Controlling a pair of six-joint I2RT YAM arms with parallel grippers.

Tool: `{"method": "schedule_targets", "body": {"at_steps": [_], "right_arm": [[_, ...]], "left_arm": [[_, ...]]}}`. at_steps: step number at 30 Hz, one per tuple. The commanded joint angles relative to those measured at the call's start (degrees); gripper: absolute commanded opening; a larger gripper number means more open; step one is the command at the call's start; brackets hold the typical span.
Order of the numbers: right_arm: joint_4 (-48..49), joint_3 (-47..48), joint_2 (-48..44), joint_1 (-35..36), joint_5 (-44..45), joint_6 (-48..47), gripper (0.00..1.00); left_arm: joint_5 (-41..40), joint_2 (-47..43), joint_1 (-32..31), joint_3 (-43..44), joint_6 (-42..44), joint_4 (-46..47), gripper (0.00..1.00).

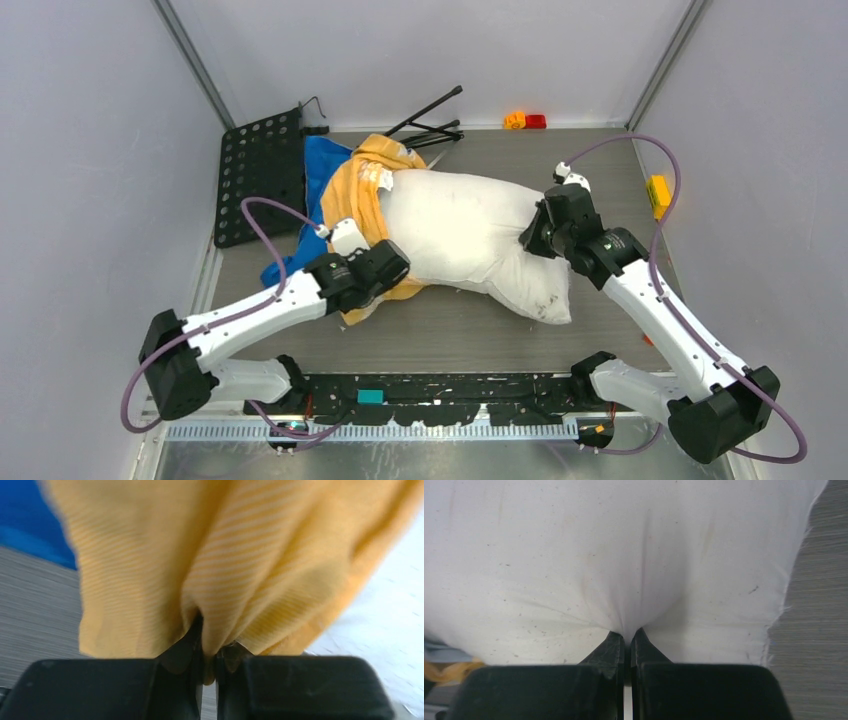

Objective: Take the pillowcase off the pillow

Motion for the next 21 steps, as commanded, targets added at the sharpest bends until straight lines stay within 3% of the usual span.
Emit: {"method": "schedule_targets", "body": {"at_steps": [1, 8, 14, 18, 20, 21], "right_arm": [[-2.4, 4.5, -2.7, -1.1, 17.5, -3.6, 0.00], [-2.6, 6.4, -5.9, -6.5, 25.4, -7.4, 0.00], [-4.4, 7.4, -8.2, -8.0, 42.6, 0.3, 0.00], [-2.4, 7.1, -9.5, -7.9, 36.9, -2.9, 0.00], [-0.3, 6.7, -9.7, -8.0, 24.8, -8.2, 0.01], [0.1, 6.9, -9.7, -8.0, 17.6, -10.7, 0.08]], "left_arm": [[-8.9, -7.8, 7.2, -0.5, 8.8, -11.2, 0.11], [-9.5, -22.4, 22.7, -4.9, 20.0, -6.9, 0.16], [-15.4, -23.0, 31.3, 1.3, 26.3, -9.2, 0.14], [-17.2, -22.3, 31.7, 3.7, 31.7, -6.8, 0.11], [-12.4, -22.8, 31.7, 3.4, 35.7, -2.6, 0.07], [-7.7, -23.2, 31.7, 2.8, 39.0, 0.7, 0.06]]}}
